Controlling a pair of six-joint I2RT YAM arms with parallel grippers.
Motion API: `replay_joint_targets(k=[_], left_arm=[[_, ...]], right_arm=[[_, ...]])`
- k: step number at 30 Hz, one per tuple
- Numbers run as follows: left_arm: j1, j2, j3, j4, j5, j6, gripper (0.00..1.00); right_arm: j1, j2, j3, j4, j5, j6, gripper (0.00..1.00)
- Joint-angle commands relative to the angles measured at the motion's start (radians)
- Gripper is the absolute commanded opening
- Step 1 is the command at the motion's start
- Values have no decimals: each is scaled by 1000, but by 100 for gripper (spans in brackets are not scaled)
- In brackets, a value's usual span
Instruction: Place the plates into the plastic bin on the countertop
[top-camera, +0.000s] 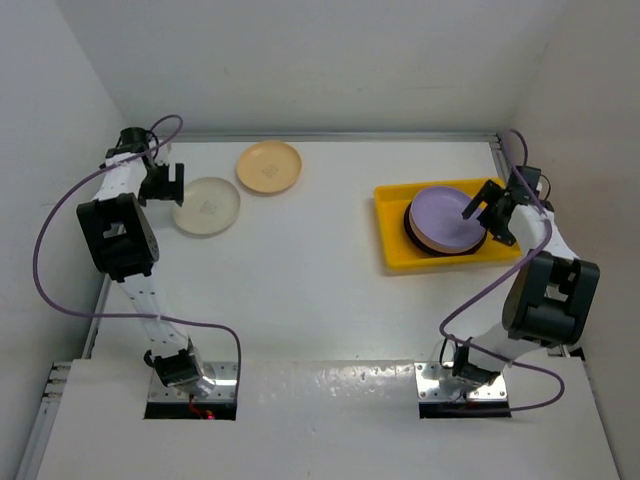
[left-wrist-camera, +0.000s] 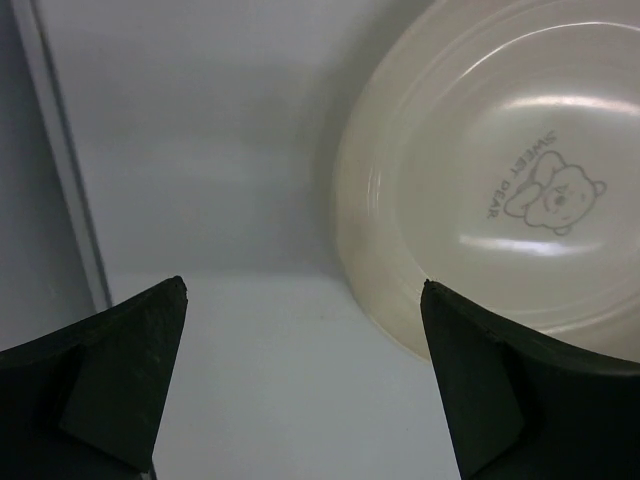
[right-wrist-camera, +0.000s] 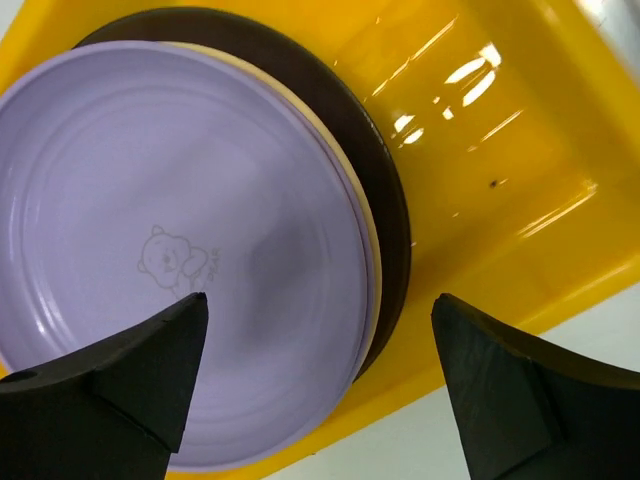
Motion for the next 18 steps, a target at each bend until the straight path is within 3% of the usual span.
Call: replay_joint_targets(k=[1, 5, 8, 9, 10, 12, 13, 14, 15, 18], left_arm=[[11, 67, -18, 61, 1, -19, 100], [11, 182, 23, 70, 54, -19, 91], [11, 249, 60, 41, 157, -19, 70], [11, 265, 70, 41, 178, -19, 70], [11, 280, 80, 5, 203, -6, 57], [11, 322, 106, -44, 281, 13, 40], [11, 322, 115, -84, 313, 34, 19], [11, 322, 106, -100, 314, 46, 5], [11, 322, 95, -112, 326, 56, 0], [11, 212, 17, -123, 381, 122, 0]], right_arm=[[49, -55, 73, -65, 222, -61, 93], [81, -130, 66, -36, 257, -75, 93], [141, -157, 81, -25, 290, -103, 93], [153, -167, 87, -36, 307, -110, 93], [184, -169, 121, -39, 326, -121, 93], [207, -184, 133, -49, 347, -138, 93], [248, -189, 142, -45, 352, -140, 91], [264, -192, 144, -31, 349, -149, 89], [279, -198, 146, -23, 340, -152, 87], [412, -183, 161, 29, 257, -172, 79]])
